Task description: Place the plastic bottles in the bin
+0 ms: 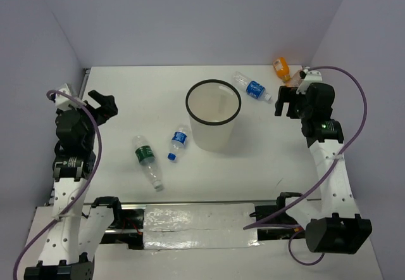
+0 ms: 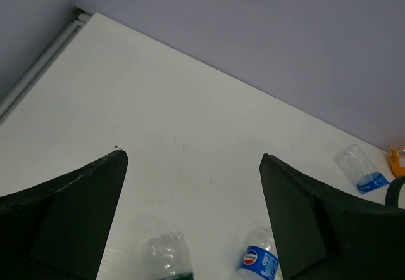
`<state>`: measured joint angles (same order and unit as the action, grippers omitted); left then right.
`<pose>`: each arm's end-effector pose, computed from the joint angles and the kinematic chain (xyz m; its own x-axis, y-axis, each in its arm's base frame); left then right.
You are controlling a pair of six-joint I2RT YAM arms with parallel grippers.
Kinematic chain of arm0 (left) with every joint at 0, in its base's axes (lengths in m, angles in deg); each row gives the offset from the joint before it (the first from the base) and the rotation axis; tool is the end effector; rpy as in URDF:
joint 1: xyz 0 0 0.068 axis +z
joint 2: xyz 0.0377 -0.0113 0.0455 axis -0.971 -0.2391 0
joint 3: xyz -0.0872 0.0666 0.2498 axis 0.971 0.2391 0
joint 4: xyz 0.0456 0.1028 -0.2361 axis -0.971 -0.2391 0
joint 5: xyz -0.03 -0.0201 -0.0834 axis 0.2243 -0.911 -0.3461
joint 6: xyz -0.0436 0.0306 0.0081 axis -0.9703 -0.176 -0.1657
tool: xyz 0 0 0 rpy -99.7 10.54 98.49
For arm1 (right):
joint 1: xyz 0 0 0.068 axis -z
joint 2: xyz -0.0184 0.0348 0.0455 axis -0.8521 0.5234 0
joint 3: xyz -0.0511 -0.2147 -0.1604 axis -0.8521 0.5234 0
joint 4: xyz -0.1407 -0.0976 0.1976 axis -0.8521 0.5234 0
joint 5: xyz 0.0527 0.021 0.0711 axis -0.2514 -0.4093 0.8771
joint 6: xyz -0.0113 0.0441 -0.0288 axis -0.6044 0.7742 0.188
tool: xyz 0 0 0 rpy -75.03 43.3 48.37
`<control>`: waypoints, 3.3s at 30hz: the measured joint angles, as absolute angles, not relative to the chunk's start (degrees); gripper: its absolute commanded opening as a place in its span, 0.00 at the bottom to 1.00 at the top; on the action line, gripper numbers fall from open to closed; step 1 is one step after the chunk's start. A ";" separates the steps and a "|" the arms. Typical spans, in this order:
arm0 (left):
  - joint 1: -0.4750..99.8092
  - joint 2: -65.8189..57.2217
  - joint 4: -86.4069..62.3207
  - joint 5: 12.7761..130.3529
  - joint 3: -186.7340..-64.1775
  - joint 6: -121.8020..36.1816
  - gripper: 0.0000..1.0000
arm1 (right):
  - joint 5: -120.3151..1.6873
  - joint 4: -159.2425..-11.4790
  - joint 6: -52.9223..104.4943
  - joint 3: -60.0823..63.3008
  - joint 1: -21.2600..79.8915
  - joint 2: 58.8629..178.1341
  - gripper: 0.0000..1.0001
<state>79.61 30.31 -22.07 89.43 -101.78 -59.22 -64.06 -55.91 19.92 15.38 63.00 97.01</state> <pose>0.1633 0.0159 0.3778 0.1025 -0.4573 -0.8834 -0.2011 0.8602 -0.4686 0.2252 -0.0162 0.3599 -0.4639 0.0537 -0.8843 0.0426 0.9984 0.0383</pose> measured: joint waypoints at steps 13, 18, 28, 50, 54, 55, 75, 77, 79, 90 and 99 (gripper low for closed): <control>79.59 33.39 -34.77 77.48 -101.54 -66.28 0.99 | -55.88 -48.59 -3.22 13.34 63.37 99.15 1.00; 79.59 35.21 -35.99 73.19 -100.29 -67.04 0.99 | -50.99 -47.65 -0.12 8.19 67.87 110.06 1.00; 79.59 37.94 -35.84 70.29 -95.59 -71.39 0.99 | -46.86 -53.16 14.04 -14.57 77.12 138.19 0.86; 79.59 28.15 -24.54 69.00 -90.26 -79.94 0.99 | -64.63 -55.54 31.35 -40.42 74.65 171.04 0.93; 79.59 28.13 -22.31 68.93 -90.26 -81.21 0.99 | -63.99 -55.45 32.21 -42.54 74.17 173.75 0.89; 79.59 28.13 -22.00 68.93 -90.26 -81.34 0.99 | -63.69 -55.37 32.42 -42.54 74.15 173.88 0.89; 79.59 30.03 -20.37 68.36 -90.13 -84.11 0.99 | -57.37 -55.45 38.48 -36.82 74.50 173.42 0.60; 79.59 30.86 -20.43 68.34 -89.84 -84.16 0.99 | -56.63 -56.18 38.87 -35.22 74.78 172.53 0.57; 79.59 31.60 -20.50 68.32 -89.67 -84.16 0.99 | -56.06 -56.48 38.85 -33.23 75.04 171.26 0.53; 79.59 34.57 -19.47 67.40 -87.37 -84.18 0.99 | -52.87 -58.54 31.64 -10.09 75.74 148.83 0.24; 79.59 36.63 -19.16 65.89 -84.73 -84.16 0.99 | -39.43 -61.16 16.58 -3.73 73.51 120.79 0.22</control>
<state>79.59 36.63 -19.16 65.89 -84.73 -84.16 -39.43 -61.16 16.58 -3.73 73.51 120.79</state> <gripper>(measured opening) 0.994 0.718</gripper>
